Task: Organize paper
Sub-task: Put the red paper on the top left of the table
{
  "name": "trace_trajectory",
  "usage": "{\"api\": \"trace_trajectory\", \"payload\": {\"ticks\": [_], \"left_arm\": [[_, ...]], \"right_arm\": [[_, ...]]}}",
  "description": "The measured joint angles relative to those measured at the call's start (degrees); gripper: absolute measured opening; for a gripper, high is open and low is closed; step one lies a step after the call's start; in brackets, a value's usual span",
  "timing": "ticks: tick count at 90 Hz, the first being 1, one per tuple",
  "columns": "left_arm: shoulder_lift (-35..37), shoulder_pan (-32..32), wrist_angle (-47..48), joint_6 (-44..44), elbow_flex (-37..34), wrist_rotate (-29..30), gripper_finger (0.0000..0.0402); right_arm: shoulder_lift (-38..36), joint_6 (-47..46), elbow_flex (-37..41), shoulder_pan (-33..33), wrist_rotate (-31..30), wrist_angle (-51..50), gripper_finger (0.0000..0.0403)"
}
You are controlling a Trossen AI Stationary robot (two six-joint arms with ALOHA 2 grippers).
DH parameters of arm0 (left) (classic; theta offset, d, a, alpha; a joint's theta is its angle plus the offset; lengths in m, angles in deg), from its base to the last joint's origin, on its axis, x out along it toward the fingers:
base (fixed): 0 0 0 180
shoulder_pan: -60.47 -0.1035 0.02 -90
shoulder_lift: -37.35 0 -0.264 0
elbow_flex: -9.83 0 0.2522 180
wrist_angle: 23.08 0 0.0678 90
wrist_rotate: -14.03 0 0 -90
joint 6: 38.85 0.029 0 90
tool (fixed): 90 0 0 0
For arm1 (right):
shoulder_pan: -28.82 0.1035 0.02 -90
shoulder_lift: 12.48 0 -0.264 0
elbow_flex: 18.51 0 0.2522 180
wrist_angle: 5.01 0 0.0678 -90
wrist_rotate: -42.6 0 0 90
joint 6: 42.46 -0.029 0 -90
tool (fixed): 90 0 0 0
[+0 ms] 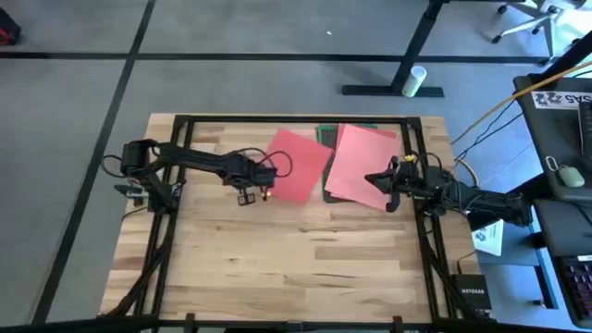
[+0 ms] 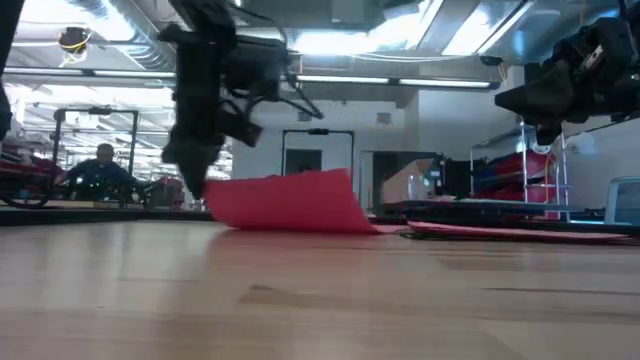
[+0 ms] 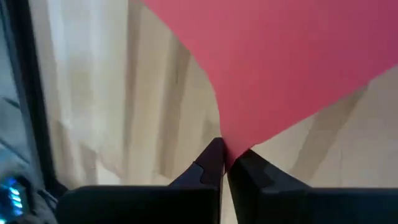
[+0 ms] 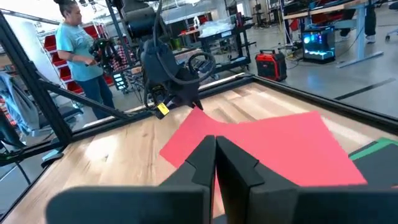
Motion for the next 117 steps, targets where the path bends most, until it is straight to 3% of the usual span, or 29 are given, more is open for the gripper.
{"api": "trace_trajectory", "payload": {"ticks": [19, 45, 62, 83, 102, 117], "left_arm": [[7.0, 0.4, -0.6, -12.3, -8.5, -7.6, 0.0], [16.1, 3.8, -7.8, -30.2, -17.5, -9.7, 0.0], [20.6, 6.2, -7.6, -41.1, -22.1, -10.8, 0.0], [25.5, 11.6, -7.3, -55.3, -26.3, -10.4, 0.0], [29.7, 17.1, -5.5, -69.2, -29.2, -4.2, 0.0], [31.7, 19.7, -9.7, -71.7, -29.8, -1.9, 0.0]], "right_arm": [[0.0, 0.0, 0.0, 0.0, 0.0, 0.0, 0.0001], [0.0, 2.1, 0.0, 0.0, -2.2, 0.4, 0.0001], [0.0, 4.4, 0.1, 0.0, -2.6, 1.3, 0.0001], [0.0, 6.3, 0.0, 0.0, -2.6, 3.3, 0.0001], [0.0, 7.8, 0.0, 0.0, -2.6, 3.3, 0.0001], [0.0, 9.0, 0.0, 0.0, -2.6, 3.3, 0.0001]]}}
